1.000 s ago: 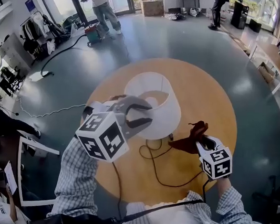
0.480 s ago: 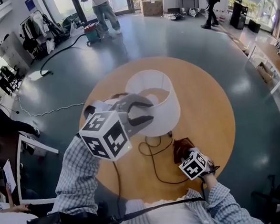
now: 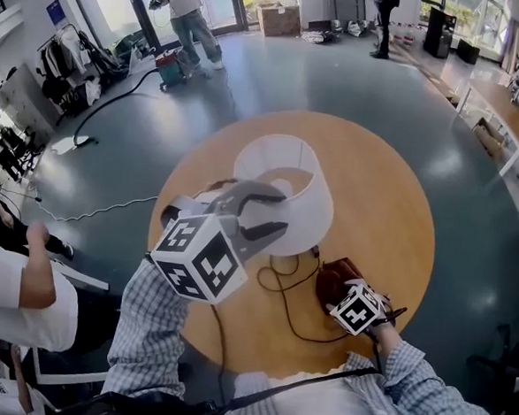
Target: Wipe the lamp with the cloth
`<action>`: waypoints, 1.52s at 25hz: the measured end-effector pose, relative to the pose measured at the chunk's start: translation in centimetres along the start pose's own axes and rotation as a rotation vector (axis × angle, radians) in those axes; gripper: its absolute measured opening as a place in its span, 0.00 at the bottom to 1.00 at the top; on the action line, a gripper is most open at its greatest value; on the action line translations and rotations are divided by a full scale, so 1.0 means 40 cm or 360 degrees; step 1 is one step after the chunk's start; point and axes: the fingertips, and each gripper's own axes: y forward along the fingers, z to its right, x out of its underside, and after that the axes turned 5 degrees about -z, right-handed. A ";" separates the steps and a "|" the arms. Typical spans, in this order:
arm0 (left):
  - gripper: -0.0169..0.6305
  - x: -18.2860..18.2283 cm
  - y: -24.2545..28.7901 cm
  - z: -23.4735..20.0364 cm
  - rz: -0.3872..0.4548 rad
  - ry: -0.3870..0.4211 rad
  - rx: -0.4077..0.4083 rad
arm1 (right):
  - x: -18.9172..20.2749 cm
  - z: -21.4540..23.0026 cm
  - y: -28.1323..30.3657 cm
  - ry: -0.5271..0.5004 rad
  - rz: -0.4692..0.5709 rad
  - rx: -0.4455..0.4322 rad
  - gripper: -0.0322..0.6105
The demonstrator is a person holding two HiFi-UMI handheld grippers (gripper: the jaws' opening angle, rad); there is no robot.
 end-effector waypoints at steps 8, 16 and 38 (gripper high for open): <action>0.35 -0.003 -0.020 -0.024 0.0091 -0.0082 -0.0067 | -0.011 0.028 -0.007 0.0040 0.0058 0.0040 0.48; 0.35 0.007 -0.020 -0.042 0.0094 -0.0121 -0.0076 | -0.019 0.031 -0.023 0.0047 0.0086 0.0054 0.46; 0.35 0.030 -0.011 -0.085 0.0120 -0.0197 -0.0126 | -0.030 0.036 -0.033 0.0052 0.0119 0.0040 0.44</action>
